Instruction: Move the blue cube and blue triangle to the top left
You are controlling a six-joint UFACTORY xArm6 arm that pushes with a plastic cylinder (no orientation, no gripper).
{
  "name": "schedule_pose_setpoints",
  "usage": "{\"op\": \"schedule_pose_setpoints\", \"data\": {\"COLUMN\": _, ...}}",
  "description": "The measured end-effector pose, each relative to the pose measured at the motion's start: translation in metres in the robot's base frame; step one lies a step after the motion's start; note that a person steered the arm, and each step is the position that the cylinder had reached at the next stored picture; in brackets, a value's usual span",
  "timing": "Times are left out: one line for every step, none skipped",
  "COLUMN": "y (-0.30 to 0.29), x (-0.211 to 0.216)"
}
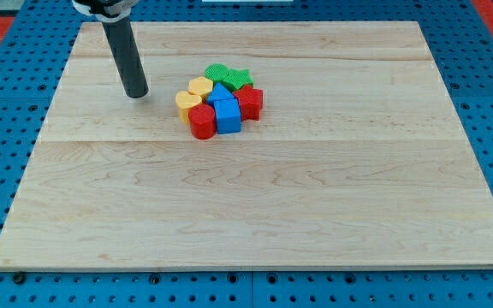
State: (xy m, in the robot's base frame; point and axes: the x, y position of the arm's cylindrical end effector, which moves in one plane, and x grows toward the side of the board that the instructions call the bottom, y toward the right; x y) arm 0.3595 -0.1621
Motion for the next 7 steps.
{"op": "schedule_pose_setpoints", "data": {"y": 0.003, "x": 0.054}}
{"op": "schedule_pose_setpoints", "data": {"y": 0.021, "x": 0.123}}
{"op": "schedule_pose_setpoints", "data": {"y": 0.104, "x": 0.135}}
{"op": "schedule_pose_setpoints", "data": {"y": 0.158, "x": 0.125}}
{"op": "schedule_pose_setpoints", "data": {"y": 0.154, "x": 0.079}}
{"op": "schedule_pose_setpoints", "data": {"y": 0.14, "x": 0.031}}
{"op": "schedule_pose_setpoints", "data": {"y": 0.125, "x": -0.016}}
